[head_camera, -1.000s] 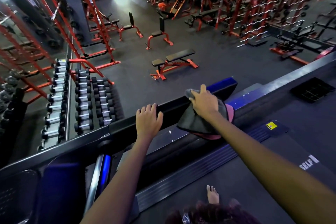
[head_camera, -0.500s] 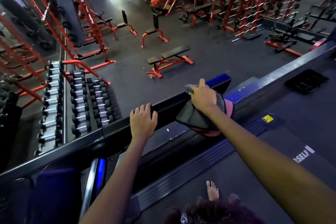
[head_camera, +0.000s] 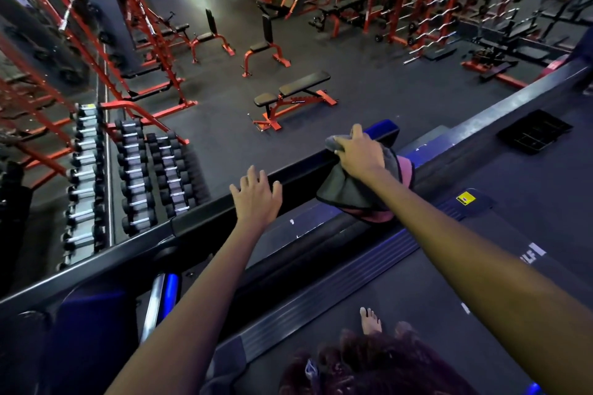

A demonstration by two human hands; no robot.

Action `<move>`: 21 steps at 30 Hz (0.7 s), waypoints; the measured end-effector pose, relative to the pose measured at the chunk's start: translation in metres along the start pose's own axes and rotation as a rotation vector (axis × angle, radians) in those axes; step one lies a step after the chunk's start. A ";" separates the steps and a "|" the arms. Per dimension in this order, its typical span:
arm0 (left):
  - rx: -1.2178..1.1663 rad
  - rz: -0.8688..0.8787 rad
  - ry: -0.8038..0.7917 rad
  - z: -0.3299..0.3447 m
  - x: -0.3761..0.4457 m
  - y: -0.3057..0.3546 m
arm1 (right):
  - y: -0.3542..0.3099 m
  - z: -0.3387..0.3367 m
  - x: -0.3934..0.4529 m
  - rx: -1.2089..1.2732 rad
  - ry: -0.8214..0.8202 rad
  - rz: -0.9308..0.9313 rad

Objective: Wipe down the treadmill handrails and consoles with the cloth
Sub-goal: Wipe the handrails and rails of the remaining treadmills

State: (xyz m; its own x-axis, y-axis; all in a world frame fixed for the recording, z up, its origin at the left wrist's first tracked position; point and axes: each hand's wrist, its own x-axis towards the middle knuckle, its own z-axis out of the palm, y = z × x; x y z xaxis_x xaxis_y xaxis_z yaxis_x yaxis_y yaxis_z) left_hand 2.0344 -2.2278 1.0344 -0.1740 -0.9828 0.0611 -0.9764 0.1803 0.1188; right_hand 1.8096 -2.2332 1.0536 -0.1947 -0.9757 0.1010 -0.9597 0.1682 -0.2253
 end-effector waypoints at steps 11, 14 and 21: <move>0.172 0.324 -0.065 0.019 0.002 0.052 | 0.025 -0.002 0.008 0.081 0.006 0.144; 0.145 0.316 -0.061 0.017 0.003 0.053 | 0.022 0.007 -0.005 0.094 0.019 0.031; 0.150 0.319 -0.064 0.016 0.002 0.052 | 0.037 0.005 -0.001 0.061 0.043 0.111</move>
State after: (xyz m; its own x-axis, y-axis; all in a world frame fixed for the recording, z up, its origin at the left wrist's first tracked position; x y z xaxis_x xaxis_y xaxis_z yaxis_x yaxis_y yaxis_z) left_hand 1.9809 -2.2211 1.0249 -0.4765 -0.8791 0.0087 -0.8785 0.4758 -0.0431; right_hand 1.7753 -2.2262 1.0407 -0.3089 -0.9444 0.1128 -0.9179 0.2650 -0.2954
